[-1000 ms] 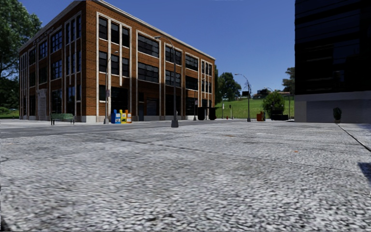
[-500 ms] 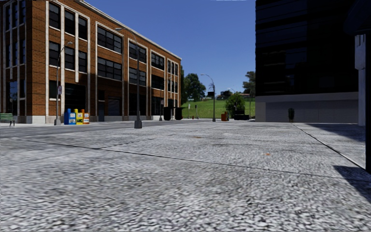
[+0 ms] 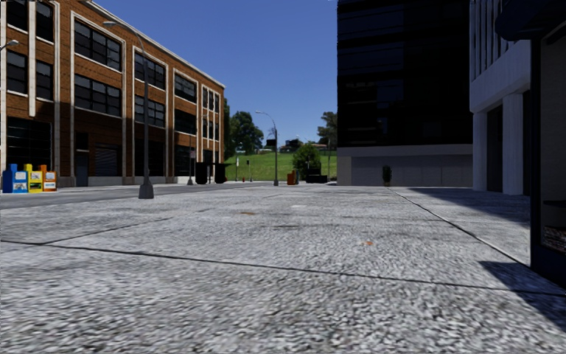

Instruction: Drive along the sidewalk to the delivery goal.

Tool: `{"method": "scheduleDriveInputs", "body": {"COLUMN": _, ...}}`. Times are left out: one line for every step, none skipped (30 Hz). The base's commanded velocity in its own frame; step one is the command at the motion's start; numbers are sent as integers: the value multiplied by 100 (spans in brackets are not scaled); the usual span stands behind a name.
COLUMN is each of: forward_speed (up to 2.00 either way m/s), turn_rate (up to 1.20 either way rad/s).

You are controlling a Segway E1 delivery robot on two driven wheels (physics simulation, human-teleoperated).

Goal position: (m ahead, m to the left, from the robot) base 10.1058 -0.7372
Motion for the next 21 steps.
{"method": "scheduleDriveInputs", "body": {"forward_speed": 135, "turn_rate": -48}}
{"method": "scheduleDriveInputs", "body": {"forward_speed": 135, "turn_rate": -48}}
{"method": "scheduleDriveInputs", "body": {"forward_speed": 135, "turn_rate": -48}}
{"method": "scheduleDriveInputs", "body": {"forward_speed": 135, "turn_rate": -48}}
{"method": "scheduleDriveInputs", "body": {"forward_speed": 135, "turn_rate": -48}}
{"method": "scheduleDriveInputs", "body": {"forward_speed": 135, "turn_rate": -48}}
{"method": "scheduleDriveInputs", "body": {"forward_speed": 135, "turn_rate": -48}}
{"method": "scheduleDriveInputs", "body": {"forward_speed": 135, "turn_rate": -48}}
{"method": "scheduleDriveInputs", "body": {"forward_speed": 135, "turn_rate": -48}}
{"method": "scheduleDriveInputs", "body": {"forward_speed": 135, "turn_rate": -48}}
{"method": "scheduleDriveInputs", "body": {"forward_speed": 135, "turn_rate": -48}}
{"method": "scheduleDriveInputs", "body": {"forward_speed": 136, "turn_rate": -48}}
{"method": "scheduleDriveInputs", "body": {"forward_speed": 136, "turn_rate": -48}}
{"method": "scheduleDriveInputs", "body": {"forward_speed": 136, "turn_rate": -48}}
{"method": "scheduleDriveInputs", "body": {"forward_speed": 136, "turn_rate": -48}}
{"method": "scheduleDriveInputs", "body": {"forward_speed": 136, "turn_rate": -42}}
{"method": "scheduleDriveInputs", "body": {"forward_speed": 136, "turn_rate": -42}}
{"method": "scheduleDriveInputs", "body": {"forward_speed": 136, "turn_rate": 0}}
{"method": "scheduleDriveInputs", "body": {"forward_speed": 136, "turn_rate": 0}}
{"method": "scheduleDriveInputs", "body": {"forward_speed": 136, "turn_rate": 0}}
{"method": "scheduleDriveInputs", "body": {"forward_speed": 136, "turn_rate": 0}}
